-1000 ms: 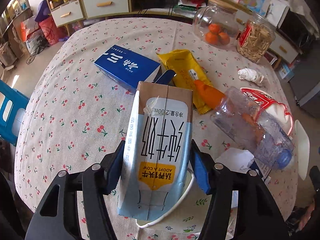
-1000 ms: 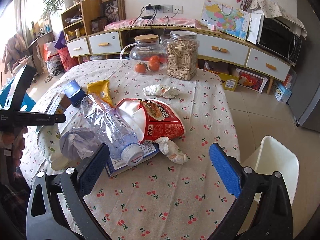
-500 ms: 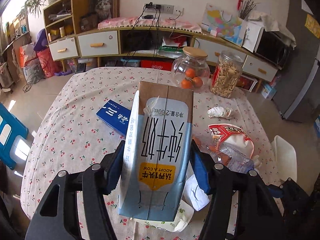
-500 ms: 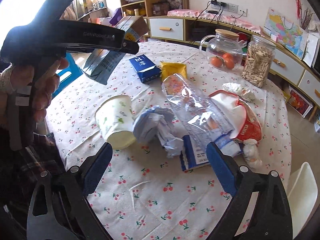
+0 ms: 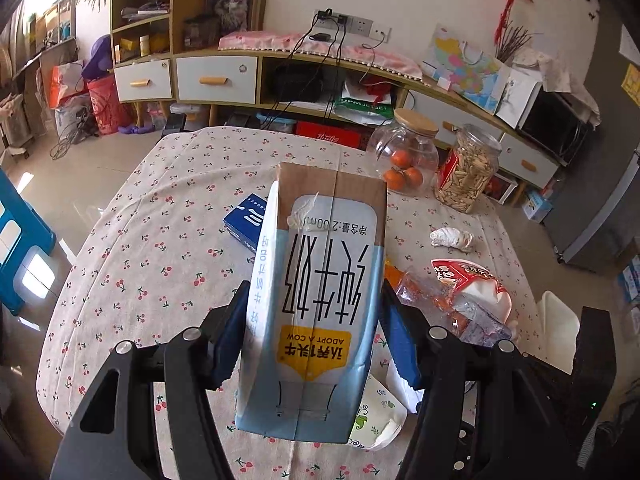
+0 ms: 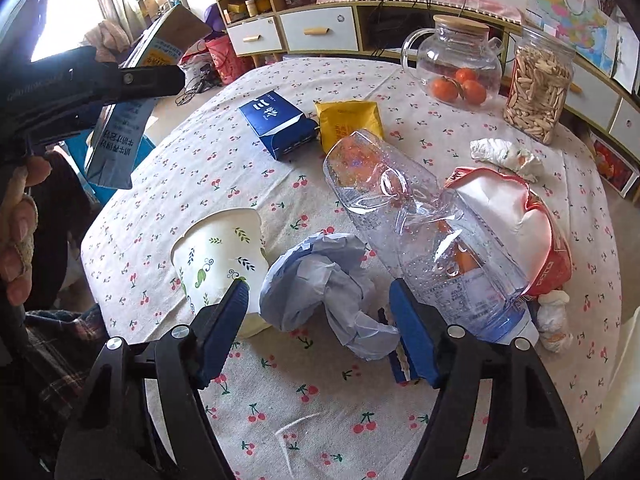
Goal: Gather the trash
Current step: 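Grasp the crumpled blue plastic bag with the right gripper while the left holds the carton, then carry both items to the white bin and open the right gripper over it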
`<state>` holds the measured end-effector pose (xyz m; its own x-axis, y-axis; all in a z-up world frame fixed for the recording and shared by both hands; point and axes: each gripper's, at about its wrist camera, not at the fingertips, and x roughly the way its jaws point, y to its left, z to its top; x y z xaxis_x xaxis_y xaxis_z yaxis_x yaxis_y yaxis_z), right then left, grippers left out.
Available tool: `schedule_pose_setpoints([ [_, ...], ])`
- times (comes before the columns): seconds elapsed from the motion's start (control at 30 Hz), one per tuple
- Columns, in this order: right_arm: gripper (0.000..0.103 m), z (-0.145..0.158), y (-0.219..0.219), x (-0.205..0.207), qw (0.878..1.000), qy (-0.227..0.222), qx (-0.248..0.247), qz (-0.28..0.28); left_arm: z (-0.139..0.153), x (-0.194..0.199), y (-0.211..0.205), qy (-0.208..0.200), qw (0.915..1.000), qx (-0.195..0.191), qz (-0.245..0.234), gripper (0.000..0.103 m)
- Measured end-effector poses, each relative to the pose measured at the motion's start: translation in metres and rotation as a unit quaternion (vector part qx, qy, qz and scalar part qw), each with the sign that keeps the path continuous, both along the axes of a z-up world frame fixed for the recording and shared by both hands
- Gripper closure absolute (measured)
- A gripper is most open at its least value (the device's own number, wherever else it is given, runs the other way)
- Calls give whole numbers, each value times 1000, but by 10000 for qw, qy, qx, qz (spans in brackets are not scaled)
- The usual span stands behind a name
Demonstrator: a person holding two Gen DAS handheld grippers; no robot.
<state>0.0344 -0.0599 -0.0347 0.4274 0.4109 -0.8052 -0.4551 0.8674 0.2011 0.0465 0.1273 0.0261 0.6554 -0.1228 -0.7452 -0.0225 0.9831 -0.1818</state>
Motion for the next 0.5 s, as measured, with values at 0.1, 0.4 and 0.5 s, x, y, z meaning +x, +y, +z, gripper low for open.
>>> schedule_pose_setpoints([
  [0.1, 33, -4, 7, 5, 10000, 78, -12, -41, -2, 0, 2, 40, 10000, -48, 18, 42],
  [0.4, 62, -10, 10, 9, 9998, 146, -69, -63, -5, 2, -4, 71, 10000, -9, -33, 42],
  [0.5, 62, -2, 4, 6, 10000, 47, 6, -83, -5, 2, -5, 43, 10000, -18, -29, 42],
])
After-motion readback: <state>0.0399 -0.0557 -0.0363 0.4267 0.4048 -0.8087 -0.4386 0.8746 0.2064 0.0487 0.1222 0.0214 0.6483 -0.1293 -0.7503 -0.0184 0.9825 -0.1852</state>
